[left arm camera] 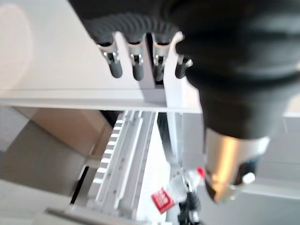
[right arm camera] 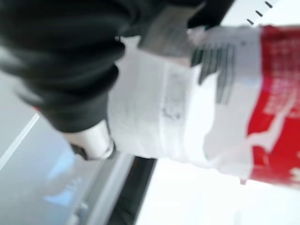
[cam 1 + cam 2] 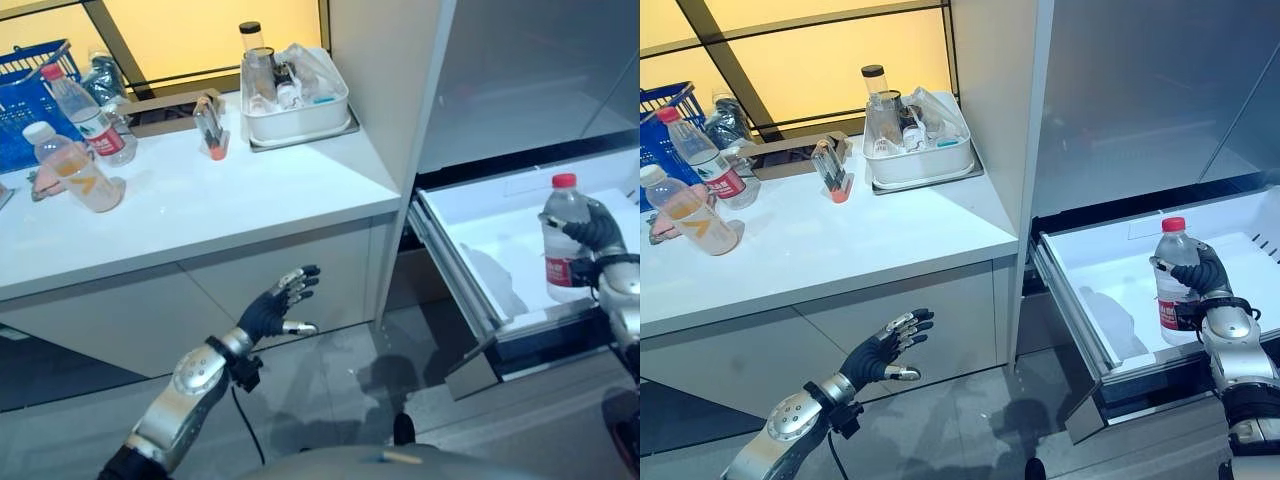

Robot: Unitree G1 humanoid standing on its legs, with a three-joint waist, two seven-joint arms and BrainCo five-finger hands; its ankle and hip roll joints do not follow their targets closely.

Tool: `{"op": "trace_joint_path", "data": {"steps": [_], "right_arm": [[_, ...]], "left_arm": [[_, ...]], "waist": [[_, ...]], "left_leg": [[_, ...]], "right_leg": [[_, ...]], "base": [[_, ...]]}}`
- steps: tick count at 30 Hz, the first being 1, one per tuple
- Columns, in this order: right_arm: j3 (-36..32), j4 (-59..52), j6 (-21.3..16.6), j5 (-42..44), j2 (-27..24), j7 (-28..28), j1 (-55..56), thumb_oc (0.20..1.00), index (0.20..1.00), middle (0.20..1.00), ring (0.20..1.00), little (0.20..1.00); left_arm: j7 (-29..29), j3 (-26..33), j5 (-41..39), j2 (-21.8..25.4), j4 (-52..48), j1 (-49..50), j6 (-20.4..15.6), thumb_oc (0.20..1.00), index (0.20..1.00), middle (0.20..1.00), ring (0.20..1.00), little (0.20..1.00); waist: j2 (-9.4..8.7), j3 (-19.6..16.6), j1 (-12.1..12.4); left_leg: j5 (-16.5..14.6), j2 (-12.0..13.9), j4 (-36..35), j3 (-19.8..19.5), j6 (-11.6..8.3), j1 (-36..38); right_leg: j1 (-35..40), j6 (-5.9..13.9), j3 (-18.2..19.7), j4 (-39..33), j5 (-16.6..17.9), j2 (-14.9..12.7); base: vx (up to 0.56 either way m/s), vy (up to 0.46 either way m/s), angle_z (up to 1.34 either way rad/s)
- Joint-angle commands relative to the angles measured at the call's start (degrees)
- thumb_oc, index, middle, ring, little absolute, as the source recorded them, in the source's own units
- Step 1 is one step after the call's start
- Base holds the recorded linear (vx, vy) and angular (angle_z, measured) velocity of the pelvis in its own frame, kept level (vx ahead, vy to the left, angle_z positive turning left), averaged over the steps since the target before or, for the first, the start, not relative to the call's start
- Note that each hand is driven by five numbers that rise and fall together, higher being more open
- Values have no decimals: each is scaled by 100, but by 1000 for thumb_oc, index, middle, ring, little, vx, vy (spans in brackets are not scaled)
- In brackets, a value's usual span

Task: Take the drinks into the refrigerator

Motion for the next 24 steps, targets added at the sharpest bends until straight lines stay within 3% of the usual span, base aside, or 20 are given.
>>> {"op": "trace_joint_path", "data": {"steps": [1, 10, 13, 14, 16, 17, 22, 24], "right_arm": [[359, 386, -48, -384, -212, -108, -355, 200, 200, 200, 200, 200], [1157, 920, 53, -1222, -117, -112, -944, 200, 200, 200, 200, 200], [1747, 1128, 120, -1970, -184, -35, -1231, 200, 200, 200, 200, 200], [2284, 1206, 156, -2650, -238, 123, -1386, 200, 200, 200, 200, 200], [2449, 1218, 196, -2866, -232, 161, -1506, 200, 200, 200, 200, 200], [2912, 1347, 213, -3599, -144, 216, -1594, 200, 200, 200, 200, 200], [3528, 1674, 225, -4360, 122, 367, -1819, 200, 200, 200, 200, 200], [4014, 1831, 241, -5072, 464, 523, -1925, 200, 200, 200, 200, 200]], "left_arm": [[-94, -44, -32, 267, -168, -135, -335, 1000, 1000, 1000, 1000, 1000], [-38, -181, -54, 333, -403, -310, -400, 1000, 1000, 1000, 1000, 1000], [-16, -225, -61, 342, -528, -383, -418, 1000, 1000, 1000, 1000, 1000], [-2, -270, -53, 315, -546, -425, -433, 1000, 1000, 1000, 1000, 1000], [1, -280, -45, 285, -555, -432, -439, 1000, 1000, 1000, 1000, 1000], [46, -321, -2, 212, -534, -464, -450, 1000, 1000, 1000, 1000, 1000], [123, -325, 87, 109, -531, -506, -471, 1000, 1000, 1000, 1000, 1000], [237, -337, 152, -25, -509, -589, -488, 1000, 1000, 1000, 1000, 1000]], "waist": [[-275, -13, -64], [-108, 332, -15], [-69, 458, 8], [-44, 570, 35], [-27, 607, 34], [-5, 697, 67], [38, 830, 89], [67, 980, 129]], "left_leg": [[-51, -103, 10, 163, -10, -347], [94, -157, 10, 144, -10, -648], [141, -174, 10, 140, -11, -740], [176, -192, 10, 132, -11, -805], [189, -199, 10, 129, -10, -831], [221, -205, 10, 134, -12, -893], [261, -207, 10, 126, -12, -981], [299, -218, 10, 105, -8, -1061]], "right_leg": [[199, 341, 199, 62, -473, -172], [-125, 328, 194, 62, -347, -198], [-212, 324, 203, 62, -304, -214], [-287, 316, 215, 62, -268, -224], [-326, 309, 220, 62, -252, -222], [-381, 303, 217, 62, -230, -226], [-479, 290, 224, 62, -195, -228], [-561, 271, 231, 70, -160, -235]], "base": [[0, 0, 0], [-46, 8, 0], [-57, 11, 2], [-70, 22, 1], [-55, 11, 1], [-45, 5, 2], [-37, 0, 0], [-62, -8, -2]]}}
